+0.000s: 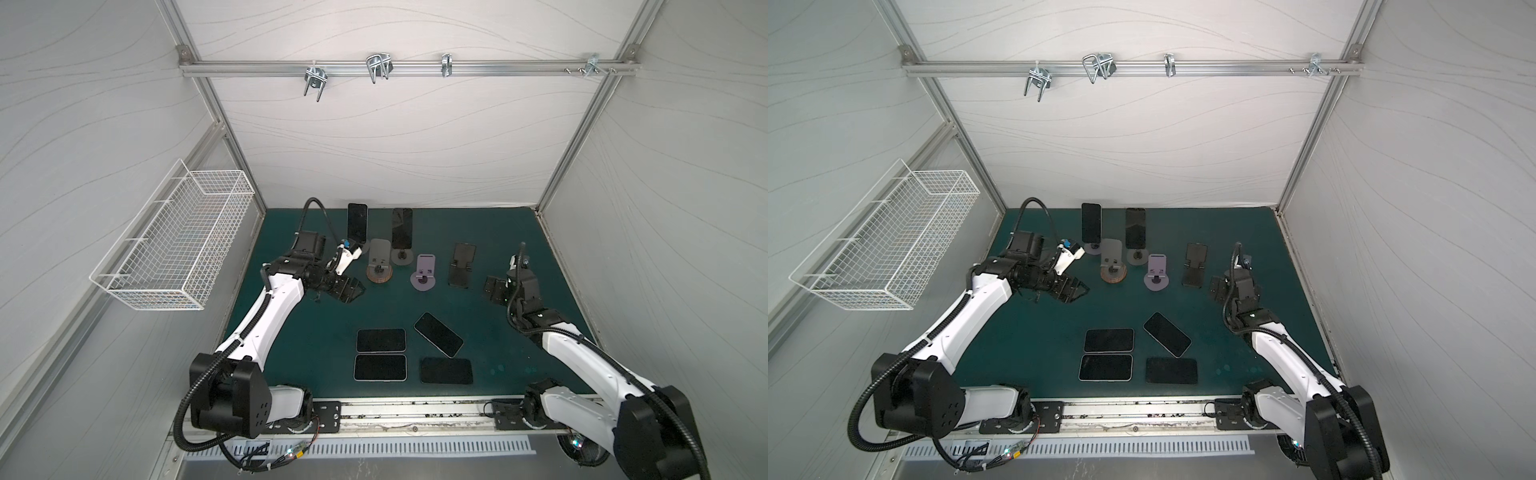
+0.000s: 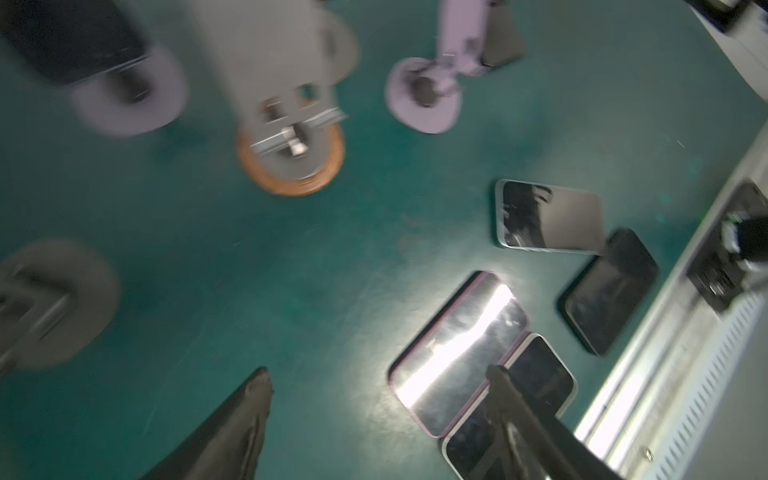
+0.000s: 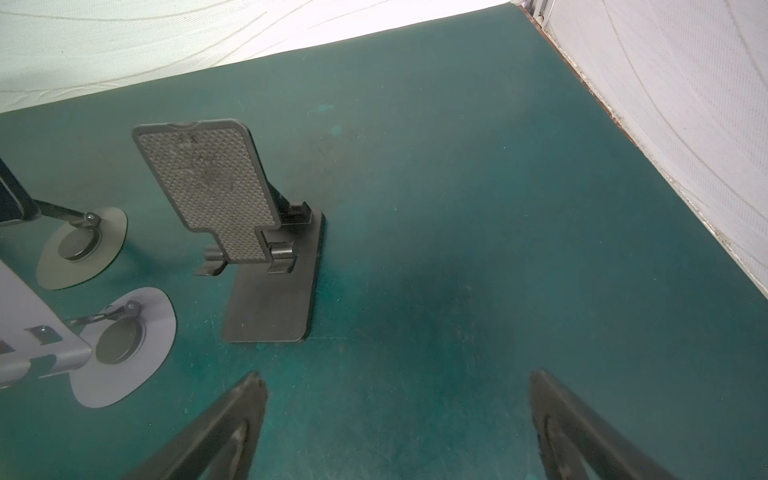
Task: Remove the phone from the phone stand
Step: 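Open the left gripper and raise it away from the placed phone, then move the left gripper toward the mint-framed phone on the farthest stand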
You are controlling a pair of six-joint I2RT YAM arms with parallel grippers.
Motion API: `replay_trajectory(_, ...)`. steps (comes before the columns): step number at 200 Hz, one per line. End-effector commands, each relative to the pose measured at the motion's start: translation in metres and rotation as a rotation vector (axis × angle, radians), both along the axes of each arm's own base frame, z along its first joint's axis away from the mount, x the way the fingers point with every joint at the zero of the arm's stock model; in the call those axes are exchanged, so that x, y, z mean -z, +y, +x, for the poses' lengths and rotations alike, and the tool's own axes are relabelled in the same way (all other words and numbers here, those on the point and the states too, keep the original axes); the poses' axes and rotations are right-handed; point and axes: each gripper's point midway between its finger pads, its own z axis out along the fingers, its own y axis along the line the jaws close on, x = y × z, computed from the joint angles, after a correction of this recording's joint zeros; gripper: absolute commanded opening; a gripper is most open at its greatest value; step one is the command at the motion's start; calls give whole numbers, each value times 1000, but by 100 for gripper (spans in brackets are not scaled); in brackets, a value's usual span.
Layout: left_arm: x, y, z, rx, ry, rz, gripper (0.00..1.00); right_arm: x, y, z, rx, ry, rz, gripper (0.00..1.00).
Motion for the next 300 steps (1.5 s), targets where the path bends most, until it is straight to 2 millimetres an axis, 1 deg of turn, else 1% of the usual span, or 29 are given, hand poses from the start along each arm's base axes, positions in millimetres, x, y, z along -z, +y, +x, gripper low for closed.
replay_trajectory(1, 0, 21, 17, -127, -35, -46, 84, -3, -3, -1, 7, -18, 4, 99)
replay_trajectory(10, -3, 24, 18, -149, -38, -55, 85, -2, -3, -1, 7, -16, 3, 99)
replay_trajectory(18, -10, 26, 21, -163, -53, -59, 87, -2, -2, -1, 6, -13, 2, 99)
replay_trajectory(34, -37, 26, 31, -185, -112, -75, 91, -1, -2, 1, 6, -5, -1, 99)
replay_trajectory(50, -63, 25, 43, -197, -167, -102, 99, 0, -1, 3, 6, 3, -3, 99)
replay_trajectory(76, -95, 23, 66, -227, -234, -158, 100, -1, -2, 2, 7, -4, 0, 99)
replay_trajectory(87, -104, 24, 78, -261, -251, -178, 100, -1, -2, 1, 8, -5, 0, 99)
replay_trajectory(104, -114, 32, 99, -340, -287, -187, 100, -1, -2, 1, 7, -4, 0, 99)
replay_trajectory(127, -121, 38, 124, -422, -337, -126, 100, -1, -2, 2, 11, -1, -1, 99)
replay_trajectory(137, -123, 37, 135, -444, -354, -88, 100, -1, -2, 2, 11, -1, -2, 99)
replay_trajectory(160, -124, 29, 154, -465, -376, -49, 100, -1, -2, 2, 12, -2, -1, 99)
replay_trajectory(184, -120, 18, 173, -472, -380, -31, 100, -1, -2, 1, 8, -4, 0, 99)
replay_trajectory(216, -107, 17, 203, -521, -362, -18, 100, -3, -2, 0, 7, -18, 4, 99)
replay_trajectory(237, -97, 12, 225, -527, -374, -5, 100, -2, -3, 0, 9, -14, 6, 99)
replay_trajectory(255, -94, 7, 242, -517, -387, 41, 100, -2, -1, 0, -1, -15, 6, 99)
replay_trajectory(273, -80, 5, 258, -498, -384, 76, 100, -3, 0, 0, -5, -20, 9, 99)
replay_trajectory(283, -73, 4, 265, -491, -375, 88, 100, -2, -1, 0, -4, -18, 8, 99)
replay_trajectory(287, -66, 2, 265, -479, -360, 96, 100, -3, -1, 0, -4, -19, 8, 98)
replay_trajectory(289, -71, 1, 268, -474, -372, 90, 100, -3, 0, 0, -4, -19, 8, 99)
replay_trajectory(300, -66, -3, 273, -451, -360, 91, 100, -3, -1, 0, -4, -20, 8, 99)
